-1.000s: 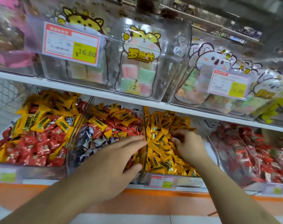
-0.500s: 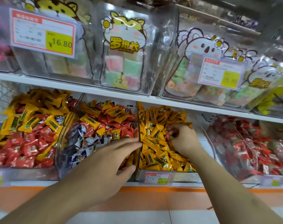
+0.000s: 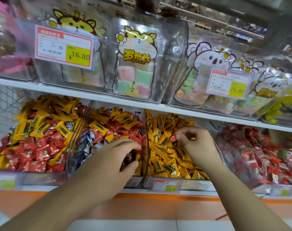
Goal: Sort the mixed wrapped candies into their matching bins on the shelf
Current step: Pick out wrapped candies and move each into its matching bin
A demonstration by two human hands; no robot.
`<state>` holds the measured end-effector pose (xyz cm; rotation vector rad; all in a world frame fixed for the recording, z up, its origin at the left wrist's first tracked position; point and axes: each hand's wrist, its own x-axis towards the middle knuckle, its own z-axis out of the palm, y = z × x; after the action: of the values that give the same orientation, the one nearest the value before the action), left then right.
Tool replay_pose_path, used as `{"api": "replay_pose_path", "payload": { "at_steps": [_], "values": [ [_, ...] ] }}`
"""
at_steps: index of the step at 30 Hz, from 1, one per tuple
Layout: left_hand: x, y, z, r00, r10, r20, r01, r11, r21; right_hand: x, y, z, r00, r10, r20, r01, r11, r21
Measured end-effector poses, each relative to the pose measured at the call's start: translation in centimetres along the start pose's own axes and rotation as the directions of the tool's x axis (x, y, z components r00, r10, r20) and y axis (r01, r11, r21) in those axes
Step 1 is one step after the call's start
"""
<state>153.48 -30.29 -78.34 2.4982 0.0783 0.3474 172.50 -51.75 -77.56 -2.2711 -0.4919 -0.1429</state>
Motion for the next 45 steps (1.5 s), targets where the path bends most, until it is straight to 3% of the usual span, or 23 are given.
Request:
{"api": "replay_pose_path", "payload": {
  "at_steps": [3, 6, 10, 13, 18, 21, 26, 30, 36, 41, 45],
  "values": [
    [-0.3, 0.2, -1.2, 0.997, -0.069, -0.036, 0.067, 0.996, -0.054, -2.3, -4.7, 0.3, 0.988, -0.089, 0.125, 0.061, 0.975, 0.214],
    [-0.9, 0.2, -2.7, 0.99, -0.123, -0.072, 0.11, 0.981, -0.157, -4.7, -9.3, 1.7, 0.951, -0.202, 0.235, 0.131, 0.949, 0.286],
    [-2.1, -0.7, -5.4, 0.973, -0.2, -0.111, 0.171, 0.958, -0.23, -7.0, -13.2, 4.0, 0.924, -0.236, 0.3, 0.123, 0.928, 0.353],
    [-3.2, -2.2, -7.7, 0.956, -0.25, -0.153, 0.22, 0.957, -0.189, -7.6, -14.3, 4.9, 0.919, -0.247, 0.307, 0.141, 0.934, 0.329],
    [-4.0, -5.9, -11.0, 0.885, -0.349, -0.307, 0.373, 0.928, 0.02, -7.3, -13.7, 5.1, 0.93, -0.229, 0.288, 0.17, 0.961, 0.217],
    [-4.1, -7.5, -11.3, 0.871, -0.382, -0.31, 0.43, 0.897, 0.103, -7.0, -12.9, 4.8, 0.94, -0.192, 0.283, 0.141, 0.971, 0.19],
    [-3.1, -5.9, -9.5, 0.94, -0.28, -0.196, 0.306, 0.945, 0.116, -5.7, -10.8, 2.9, 0.944, -0.204, 0.26, 0.15, 0.965, 0.213],
    [-2.0, -3.3, -6.5, 0.99, -0.129, -0.063, 0.135, 0.985, 0.106, -3.6, -6.8, 0.0, 0.976, -0.159, 0.15, 0.126, 0.97, 0.208],
    [-0.5, 0.0, -1.2, 0.993, 0.009, 0.114, -0.011, 1.0, 0.014, -1.5, 1.2, -5.1, 0.997, -0.055, 0.047, 0.055, 0.998, 0.01],
    [0.6, 1.9, 2.0, 0.98, 0.069, 0.187, -0.067, 0.998, -0.018, -2.0, 4.1, -7.3, 0.987, 0.018, 0.158, 0.037, 0.939, -0.343],
    [0.9, 2.2, 3.4, 0.971, 0.086, 0.224, -0.093, 0.995, 0.021, -1.7, 5.5, -6.7, 0.949, -0.003, 0.316, 0.19, 0.805, -0.562]
  ]
}}
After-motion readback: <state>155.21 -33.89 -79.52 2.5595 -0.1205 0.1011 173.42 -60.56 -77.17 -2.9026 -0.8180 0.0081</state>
